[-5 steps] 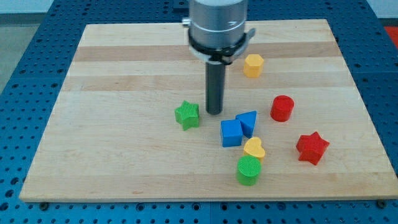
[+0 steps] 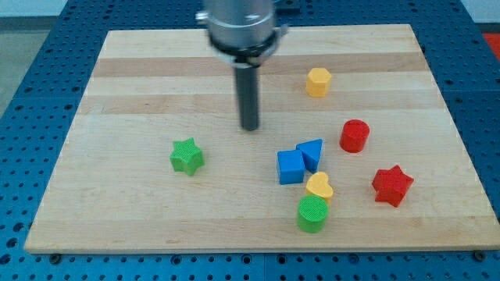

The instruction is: Point your arm to the blue triangle

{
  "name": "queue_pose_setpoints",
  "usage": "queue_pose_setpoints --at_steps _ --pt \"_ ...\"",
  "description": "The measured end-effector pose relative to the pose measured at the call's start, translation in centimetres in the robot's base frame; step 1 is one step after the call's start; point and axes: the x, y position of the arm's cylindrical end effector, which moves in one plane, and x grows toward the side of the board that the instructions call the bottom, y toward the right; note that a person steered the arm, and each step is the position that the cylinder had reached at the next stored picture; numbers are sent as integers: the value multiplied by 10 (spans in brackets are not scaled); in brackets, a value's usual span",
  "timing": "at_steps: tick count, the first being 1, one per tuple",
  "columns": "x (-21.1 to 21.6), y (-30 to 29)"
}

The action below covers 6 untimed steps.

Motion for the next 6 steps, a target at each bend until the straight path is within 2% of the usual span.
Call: queue_pose_setpoints --at_steps 2,3,4,5,6 --pt "-1 182" --pt "2 182" --pt "54 167" --pt "81 162" --pt "81 141"
